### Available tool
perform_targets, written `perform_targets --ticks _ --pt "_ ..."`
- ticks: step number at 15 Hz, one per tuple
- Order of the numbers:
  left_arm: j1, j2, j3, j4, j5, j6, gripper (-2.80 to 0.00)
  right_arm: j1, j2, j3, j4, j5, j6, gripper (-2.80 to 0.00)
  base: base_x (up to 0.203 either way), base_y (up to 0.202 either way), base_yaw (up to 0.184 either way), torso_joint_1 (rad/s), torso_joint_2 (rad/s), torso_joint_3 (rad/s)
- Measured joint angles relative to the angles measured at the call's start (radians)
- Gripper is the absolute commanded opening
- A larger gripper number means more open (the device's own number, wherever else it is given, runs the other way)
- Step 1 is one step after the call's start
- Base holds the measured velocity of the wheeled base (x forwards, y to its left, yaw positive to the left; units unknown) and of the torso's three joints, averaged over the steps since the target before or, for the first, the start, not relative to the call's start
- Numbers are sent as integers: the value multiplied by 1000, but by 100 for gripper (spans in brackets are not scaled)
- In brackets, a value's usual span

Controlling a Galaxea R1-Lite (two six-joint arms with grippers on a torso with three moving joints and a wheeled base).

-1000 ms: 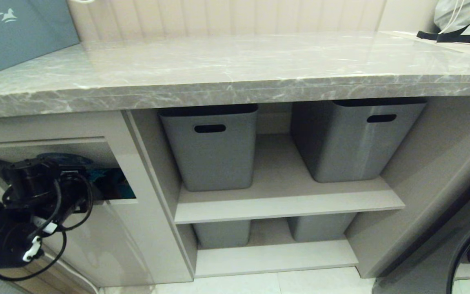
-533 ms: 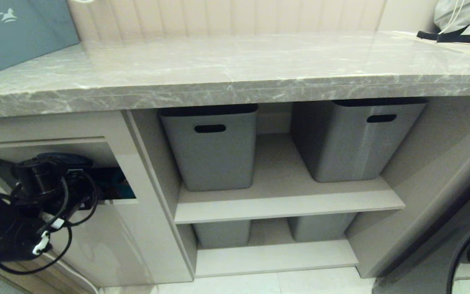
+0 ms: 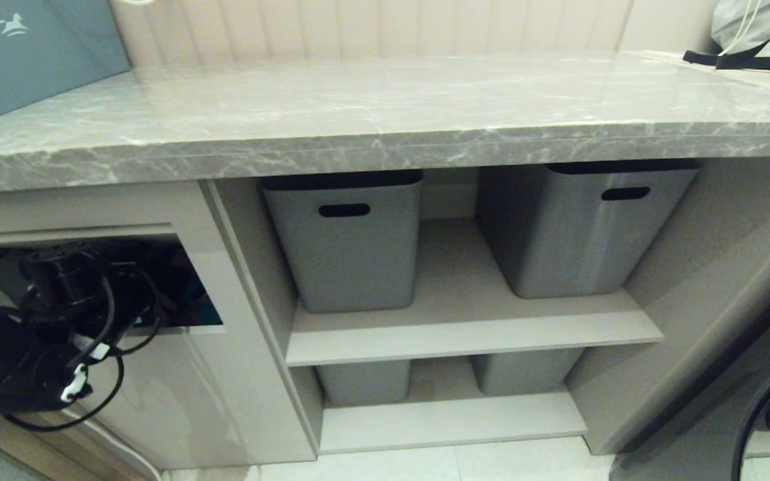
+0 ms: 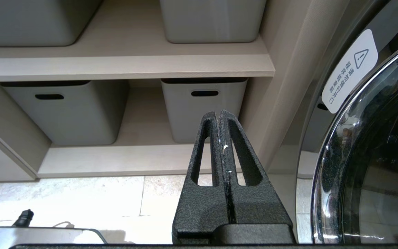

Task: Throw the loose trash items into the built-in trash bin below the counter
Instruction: Put the garbage in the trash can

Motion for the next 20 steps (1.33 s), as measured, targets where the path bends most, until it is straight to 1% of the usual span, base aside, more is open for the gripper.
perform_targets --ticks 4,5,7,8,9,10,11,12,15,19,20 --pt "0 41 4 -115 8 20 0 0 0 0 1 -2 3 -280 0 0 0 0 0 0" --pt "0 52 3 -132 5 26 0 0 0 0 1 -2 3 -280 0 0 0 0 0 0" --pt "-6 63 14 -130 1 38 0 0 0 0 1 -2 2 -280 0 0 0 0 0 0" --pt "-15 67 33 -128 0 68 0 0 0 0 0 -1 2 -280 0 0 0 0 0 0" --pt "-24 74 56 -133 0 113 0 0 0 0 1 -2 2 -280 0 0 0 0 0 0" --pt "-30 80 66 -155 0 146 0 0 0 0 0 -1 1 -280 0 0 0 0 0 0" --pt "-32 85 70 -190 -7 154 0 0 0 0 1 -2 0 -280 0 0 0 0 0 0" --pt "-32 86 67 -214 -21 154 0 0 0 0 1 -2 1 -280 0 0 0 0 0 0" --pt "-35 79 91 -212 -23 148 0 0 0 0 1 -1 1 -280 0 0 0 0 0 0" --pt "-32 26 163 -212 -1 81 0 0 0 0 1 -2 2 -280 0 0 0 0 0 0" --pt "-32 3 187 -212 0 73 0 0 0 0 1 -1 2 -280 0 0 0 0 0 0"
